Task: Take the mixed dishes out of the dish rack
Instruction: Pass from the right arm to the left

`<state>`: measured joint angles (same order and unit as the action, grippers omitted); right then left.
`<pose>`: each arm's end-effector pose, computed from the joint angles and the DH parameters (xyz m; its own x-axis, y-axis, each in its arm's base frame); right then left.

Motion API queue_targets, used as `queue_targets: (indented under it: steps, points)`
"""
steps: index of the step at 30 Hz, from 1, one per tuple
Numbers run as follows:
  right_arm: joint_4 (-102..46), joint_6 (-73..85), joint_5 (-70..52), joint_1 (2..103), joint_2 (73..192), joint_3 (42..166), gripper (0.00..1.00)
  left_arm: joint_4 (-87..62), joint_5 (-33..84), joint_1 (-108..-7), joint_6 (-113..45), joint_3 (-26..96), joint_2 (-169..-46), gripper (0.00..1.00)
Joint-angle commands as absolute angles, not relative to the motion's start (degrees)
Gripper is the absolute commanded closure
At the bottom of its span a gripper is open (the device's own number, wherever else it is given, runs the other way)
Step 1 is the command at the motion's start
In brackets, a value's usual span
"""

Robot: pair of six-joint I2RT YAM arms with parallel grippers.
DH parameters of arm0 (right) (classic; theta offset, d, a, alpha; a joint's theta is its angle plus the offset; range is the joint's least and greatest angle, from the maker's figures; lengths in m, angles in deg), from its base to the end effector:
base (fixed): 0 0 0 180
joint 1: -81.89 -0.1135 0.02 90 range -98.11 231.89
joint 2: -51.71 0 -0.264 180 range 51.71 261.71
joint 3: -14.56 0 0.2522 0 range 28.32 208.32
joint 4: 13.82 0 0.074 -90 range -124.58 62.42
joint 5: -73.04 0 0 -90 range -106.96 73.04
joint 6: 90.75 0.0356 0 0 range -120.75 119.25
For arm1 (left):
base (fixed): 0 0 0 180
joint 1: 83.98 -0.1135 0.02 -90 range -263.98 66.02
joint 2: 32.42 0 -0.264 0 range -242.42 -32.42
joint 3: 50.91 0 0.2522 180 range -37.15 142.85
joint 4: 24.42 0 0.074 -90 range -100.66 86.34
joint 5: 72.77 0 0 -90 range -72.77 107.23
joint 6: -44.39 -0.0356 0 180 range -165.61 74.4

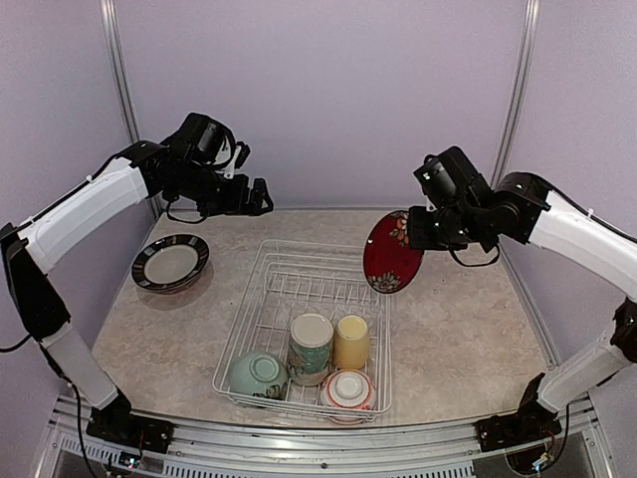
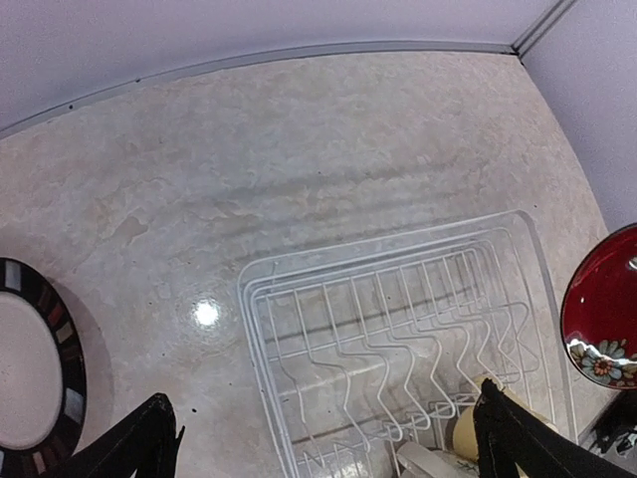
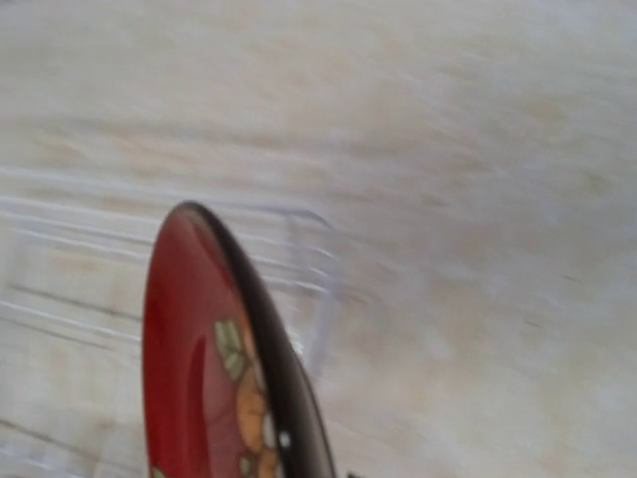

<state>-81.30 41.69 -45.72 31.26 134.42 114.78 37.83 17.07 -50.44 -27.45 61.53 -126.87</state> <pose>0.2002 0.2169 0.3707 -0.6833 0.0998 -0.7233 -0.0275 0.9864 0.1622 0.2992 -0.1982 0.3781 -0.7244 0.1063 -0.6811 0.3421 0.9132 -0.2214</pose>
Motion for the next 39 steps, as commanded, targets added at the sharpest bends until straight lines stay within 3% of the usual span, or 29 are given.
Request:
queue_targets:
  steps: [1,9,18,35,39]
  points:
    - [-48.4,36.8,-28.5,35.8,125.3,103.9,1.00,31.9,36.1,-52.5,-23.9,58.6,-124.6,0.01]
    - [-31.8,40.9,-16.3,37.3,128.3,101.6,1.00,11.0,74.3,-56.8,-6.3,51.6,-127.3,0.04]
    - [-23.8,44.5,-9.1,37.3,134.3,104.2,1.00,-8.0,82.9,-55.7,6.6,44.2,-129.1,0.13]
    - [-19.9,48.9,-3.9,38.6,138.6,105.1,1.00,-8.3,85.0,-58.1,7.5,44.8,-130.3,0.90]
    - [-21.8,48.2,-4.4,38.7,139.0,105.5,0.97,-4.3,83.8,-59.5,4.8,46.1,-130.0,0.99]
